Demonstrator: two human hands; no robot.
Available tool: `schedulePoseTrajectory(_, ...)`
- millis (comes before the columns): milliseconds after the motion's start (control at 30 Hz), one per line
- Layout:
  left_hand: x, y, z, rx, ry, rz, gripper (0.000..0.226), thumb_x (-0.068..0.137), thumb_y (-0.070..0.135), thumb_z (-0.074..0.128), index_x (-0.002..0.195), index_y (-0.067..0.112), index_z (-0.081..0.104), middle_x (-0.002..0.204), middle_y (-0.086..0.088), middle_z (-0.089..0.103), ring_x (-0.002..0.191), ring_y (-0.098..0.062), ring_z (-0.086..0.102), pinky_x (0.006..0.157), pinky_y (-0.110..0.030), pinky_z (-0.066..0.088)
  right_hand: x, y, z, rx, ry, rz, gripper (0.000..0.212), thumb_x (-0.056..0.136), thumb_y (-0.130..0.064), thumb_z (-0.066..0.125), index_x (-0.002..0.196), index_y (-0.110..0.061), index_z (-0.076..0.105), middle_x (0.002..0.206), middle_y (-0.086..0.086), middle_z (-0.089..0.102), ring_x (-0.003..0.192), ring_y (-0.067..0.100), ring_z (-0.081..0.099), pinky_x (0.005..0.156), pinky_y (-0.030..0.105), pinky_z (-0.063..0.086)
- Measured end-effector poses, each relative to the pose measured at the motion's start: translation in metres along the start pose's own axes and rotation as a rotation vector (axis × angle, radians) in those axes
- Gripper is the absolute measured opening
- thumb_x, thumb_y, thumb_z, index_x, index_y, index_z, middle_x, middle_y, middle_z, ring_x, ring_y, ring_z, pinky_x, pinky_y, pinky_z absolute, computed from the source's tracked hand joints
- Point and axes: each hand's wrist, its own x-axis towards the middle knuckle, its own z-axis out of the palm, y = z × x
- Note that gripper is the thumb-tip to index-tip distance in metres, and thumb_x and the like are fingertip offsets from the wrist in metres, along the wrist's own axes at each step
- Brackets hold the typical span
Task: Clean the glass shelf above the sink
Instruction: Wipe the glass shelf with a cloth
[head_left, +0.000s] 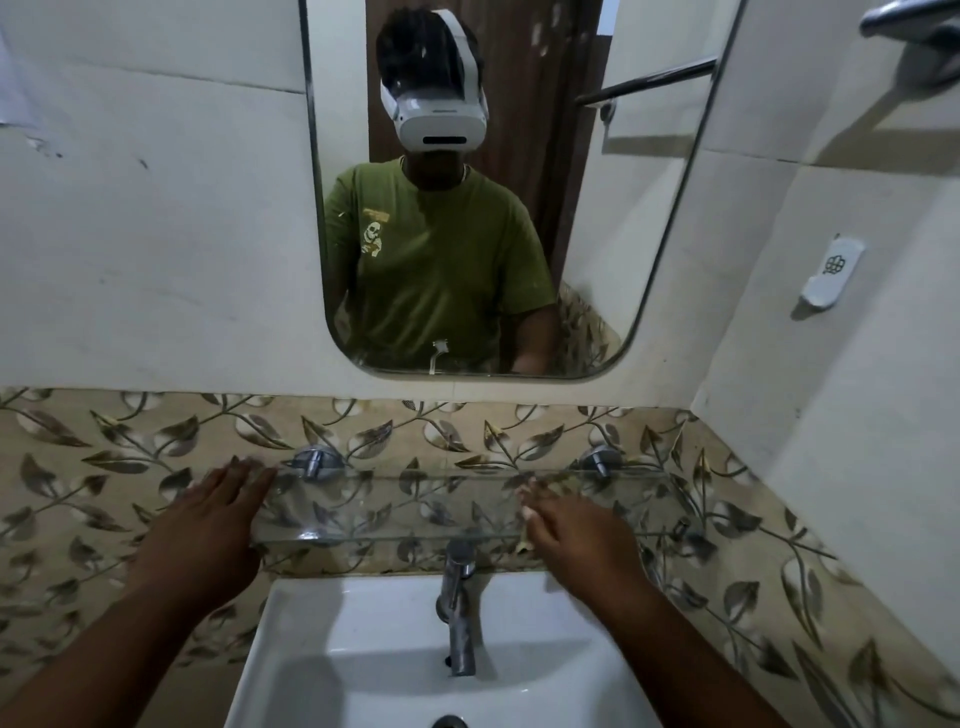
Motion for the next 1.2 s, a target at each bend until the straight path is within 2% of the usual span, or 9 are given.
schedulePoseTrajectory(133,0.000,0.002,-0.001,0.008,-0.012,-0.014,0.098,0.039,0.019,0.085,0.131,0.010,0.054,0.132,-0.023,0.057,0.117,-0.043,0.056,0.090,-0.055,0.048,0.028,-0.010,0.008,-0.078,-0.038,0.103,0.040,0.100,-0.047,0.036,0.136,-0.045,0.051,0.136,-0.003,0.062,0.120,0.025,0.057,0.094,0.040,0.049)
schedulePoseTrajectory(233,-0.002,0.001,0.001,0.002,-0.028,-0.019,0.100,0.038,0.021,0.084,0.133,0.012,0.053,0.134,-0.022,0.055,0.118,-0.042,0.055,0.091,-0.054,0.048,0.028,-0.021,0.013,-0.109,-0.054,0.035,0.041,0.101,-0.044,0.036,0.140,-0.040,0.050,0.142,-0.003,0.057,0.129,0.027,0.052,0.098,0.040,0.046)
schedulePoseTrajectory(400,-0.001,0.001,-0.001,0.008,-0.009,-0.012,0.099,0.036,0.017,0.084,0.130,0.010,0.055,0.131,-0.023,0.057,0.114,-0.044,0.057,0.087,-0.055,0.050,-0.007,0.006,0.001,-0.087,0.004,-0.151,0.038,0.098,-0.044,0.043,0.132,-0.040,0.060,0.129,-0.006,0.067,0.109,0.020,0.064,0.084,0.036,0.050)
schedulePoseTrajectory(667,-0.003,0.002,0.001,0.021,-0.021,-0.031,0.101,0.037,0.021,0.087,0.132,0.010,0.054,0.132,-0.022,0.057,0.115,-0.042,0.057,0.088,-0.054,0.050,0.021,0.035,0.008,-0.104,0.079,0.006,0.040,0.100,-0.046,0.037,0.133,-0.038,0.059,0.128,-0.003,0.068,0.105,0.022,0.065,0.080,0.036,0.051)
schedulePoseTrajectory(767,-0.003,0.003,0.000,0.023,-0.017,-0.026,0.101,0.035,0.020,0.087,0.131,0.010,0.055,0.131,-0.022,0.058,0.114,-0.043,0.058,0.088,-0.054,0.050,0.027,0.021,0.014,-0.043,0.092,-0.016,0.036,0.102,-0.041,0.040,0.126,-0.032,0.065,0.110,0.002,0.073,0.095,0.022,0.065,0.074,0.033,0.049)
schedulePoseTrajectory(933,-0.002,0.004,-0.002,0.023,0.019,-0.008,0.096,0.038,0.015,0.085,0.129,0.008,0.056,0.129,-0.024,0.059,0.113,-0.044,0.058,0.090,-0.055,0.048,-0.002,0.009,0.005,0.345,0.031,-0.106,0.031,0.104,-0.040,0.044,0.128,-0.037,0.065,0.084,-0.016,0.067,0.074,0.003,0.062,0.064,0.021,0.046)
schedulePoseTrajectory(1067,-0.001,0.002,0.002,0.025,0.033,-0.006,0.097,0.039,0.014,0.084,0.132,0.009,0.054,0.132,-0.024,0.056,0.117,-0.043,0.055,0.094,-0.054,0.045,-0.041,0.003,0.006,1.011,-0.064,0.005,0.034,0.102,-0.034,0.047,0.129,-0.025,0.066,0.072,0.007,0.065,0.060,0.025,0.057,0.055,0.038,0.049)
schedulePoseTrajectory(1133,0.000,0.001,0.004,0.016,0.031,-0.014,0.099,0.039,0.014,0.083,0.133,0.010,0.052,0.135,-0.023,0.054,0.120,-0.042,0.053,0.096,-0.053,0.044,-0.062,-0.004,0.013,1.319,-0.054,0.148,0.033,0.103,-0.029,0.046,0.125,-0.017,0.068,0.085,0.009,0.071,0.074,0.029,0.064,0.067,0.044,0.053)
schedulePoseTrajectory(1200,0.001,0.001,0.005,0.010,0.031,-0.027,0.100,0.041,0.014,0.082,0.136,0.012,0.050,0.139,-0.020,0.052,0.124,-0.040,0.051,0.099,-0.051,0.041,-0.078,-0.003,0.031,1.594,-0.041,0.369,0.036,0.103,-0.022,0.041,0.116,-0.011,0.073,0.112,0.012,0.074,0.104,0.030,0.070,0.089,0.042,0.054)
